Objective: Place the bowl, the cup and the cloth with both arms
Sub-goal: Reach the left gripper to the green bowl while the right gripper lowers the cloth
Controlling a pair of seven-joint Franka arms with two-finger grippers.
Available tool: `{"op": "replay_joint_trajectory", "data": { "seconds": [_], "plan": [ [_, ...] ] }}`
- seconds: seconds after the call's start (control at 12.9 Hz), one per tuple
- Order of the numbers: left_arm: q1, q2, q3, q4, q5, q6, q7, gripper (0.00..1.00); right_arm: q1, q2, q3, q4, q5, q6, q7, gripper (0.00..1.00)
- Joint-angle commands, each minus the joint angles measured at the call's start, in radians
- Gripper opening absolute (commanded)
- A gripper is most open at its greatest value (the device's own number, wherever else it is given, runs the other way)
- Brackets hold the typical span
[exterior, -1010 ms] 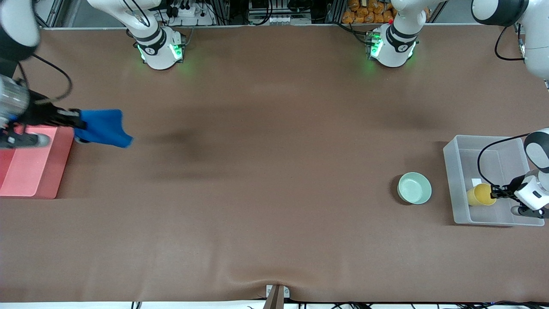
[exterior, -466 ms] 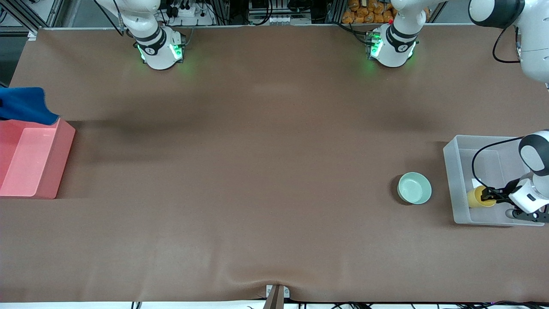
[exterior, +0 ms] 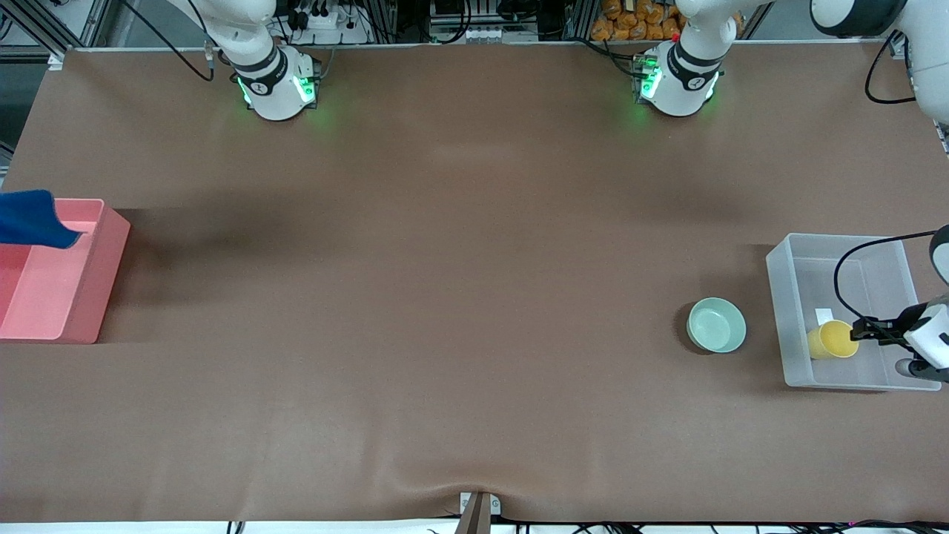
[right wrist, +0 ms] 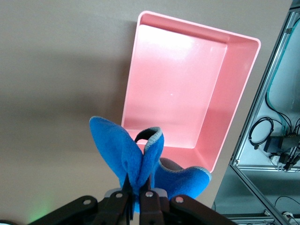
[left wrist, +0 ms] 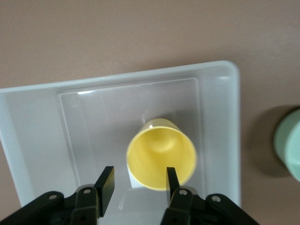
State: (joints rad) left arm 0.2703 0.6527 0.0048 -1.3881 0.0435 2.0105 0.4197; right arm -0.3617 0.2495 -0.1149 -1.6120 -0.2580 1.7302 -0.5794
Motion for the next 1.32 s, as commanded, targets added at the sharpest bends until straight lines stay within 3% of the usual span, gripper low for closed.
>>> {"op": "replay_joint_trajectory", "data": {
  "seconds": [0.0, 0.39, 0.62, 0.85, 1.01, 1.24],
  "plan": [
    [-0.068, -0.05, 0.004, -0.002, 0.001, -0.067, -0.128, 0.52, -0.062, 0.057, 0.018, 0.046, -0.017, 0.066, -0.059, 0.0],
    [-0.203, -0.051, 0.003, -0.022, -0.047, -0.065, -0.412, 0.56, -0.138, 0.155, 0.02, 0.046, -0.006, 0.152, -0.16, 0.0],
    [-0.218, -0.025, 0.001, -0.057, -0.047, -0.021, -0.433, 0.56, -0.172, 0.203, 0.02, 0.041, 0.02, 0.152, -0.189, 0.0],
    [-0.24, -0.025, 0.004, -0.175, -0.036, 0.129, -0.482, 0.56, -0.21, 0.237, 0.021, 0.037, 0.032, 0.149, -0.238, 0.0],
    [-0.235, -0.028, 0.004, -0.218, -0.03, 0.16, -0.486, 0.56, -0.227, 0.26, 0.021, 0.037, 0.063, 0.15, -0.251, 0.0],
    [-0.243, -0.024, 0.004, -0.23, -0.03, 0.183, -0.515, 0.55, -0.235, 0.296, 0.021, 0.038, 0.08, 0.155, -0.252, 0.0]
  ]
}}
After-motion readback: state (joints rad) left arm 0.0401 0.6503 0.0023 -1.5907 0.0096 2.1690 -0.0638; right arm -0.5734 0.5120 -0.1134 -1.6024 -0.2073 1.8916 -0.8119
